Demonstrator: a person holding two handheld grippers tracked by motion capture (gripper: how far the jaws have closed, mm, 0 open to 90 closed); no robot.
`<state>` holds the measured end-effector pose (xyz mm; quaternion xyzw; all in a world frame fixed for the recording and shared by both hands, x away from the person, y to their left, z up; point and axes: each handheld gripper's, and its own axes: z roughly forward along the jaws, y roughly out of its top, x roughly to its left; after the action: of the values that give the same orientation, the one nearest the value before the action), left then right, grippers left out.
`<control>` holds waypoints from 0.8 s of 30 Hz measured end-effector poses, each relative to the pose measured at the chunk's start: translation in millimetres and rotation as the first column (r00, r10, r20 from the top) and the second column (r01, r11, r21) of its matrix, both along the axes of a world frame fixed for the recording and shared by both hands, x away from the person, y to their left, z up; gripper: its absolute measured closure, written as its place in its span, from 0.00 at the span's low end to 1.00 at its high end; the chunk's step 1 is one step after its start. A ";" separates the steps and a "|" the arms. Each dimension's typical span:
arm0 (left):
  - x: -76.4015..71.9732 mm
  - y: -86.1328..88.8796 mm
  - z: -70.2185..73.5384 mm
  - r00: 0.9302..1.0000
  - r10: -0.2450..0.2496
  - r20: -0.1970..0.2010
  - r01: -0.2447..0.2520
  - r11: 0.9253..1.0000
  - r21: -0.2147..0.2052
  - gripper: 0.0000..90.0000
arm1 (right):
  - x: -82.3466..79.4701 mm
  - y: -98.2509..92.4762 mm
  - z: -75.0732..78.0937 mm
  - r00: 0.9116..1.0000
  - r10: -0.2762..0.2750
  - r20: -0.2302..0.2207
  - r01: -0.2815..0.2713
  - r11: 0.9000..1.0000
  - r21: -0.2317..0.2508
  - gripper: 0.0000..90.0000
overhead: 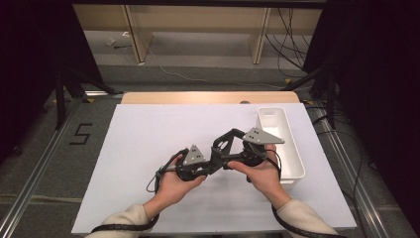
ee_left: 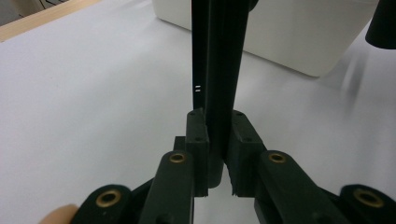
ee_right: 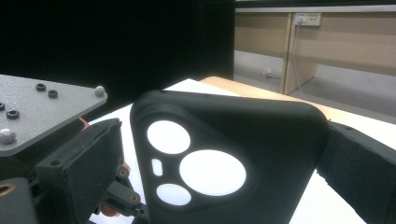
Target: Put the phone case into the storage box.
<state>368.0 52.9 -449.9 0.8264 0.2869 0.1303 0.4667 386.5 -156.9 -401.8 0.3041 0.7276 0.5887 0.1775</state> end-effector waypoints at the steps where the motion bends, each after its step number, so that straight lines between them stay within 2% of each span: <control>1: 0.0 0.0 0.0 1.000 0.000 0.000 0.000 1.000 0.000 0.89 | 0.0 0.0 0.0 1.000 0.000 0.000 0.000 1.000 0.000 0.05; 5: 0.0 0.2 0.5 1.000 -0.001 -0.001 0.001 1.000 0.003 0.89 | -0.5 0.2 -1.0 1.000 -0.008 -0.001 0.008 1.000 0.004 0.08; 16: -0.6 -0.3 0.6 1.000 -0.003 0.005 0.003 1.000 0.003 0.89 | -0.1 1.2 -3.0 1.000 -0.015 -0.003 0.015 1.000 0.009 0.09; 24: -0.6 -0.4 0.7 1.000 -0.009 0.007 0.009 1.000 0.000 0.89 | -0.2 0.7 -4.3 1.000 -0.022 -0.006 0.022 1.000 0.011 0.14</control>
<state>367.4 52.5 -449.1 0.8271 0.2816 0.1311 0.4684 386.3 -156.2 -406.2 0.3148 0.7214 0.5899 0.1802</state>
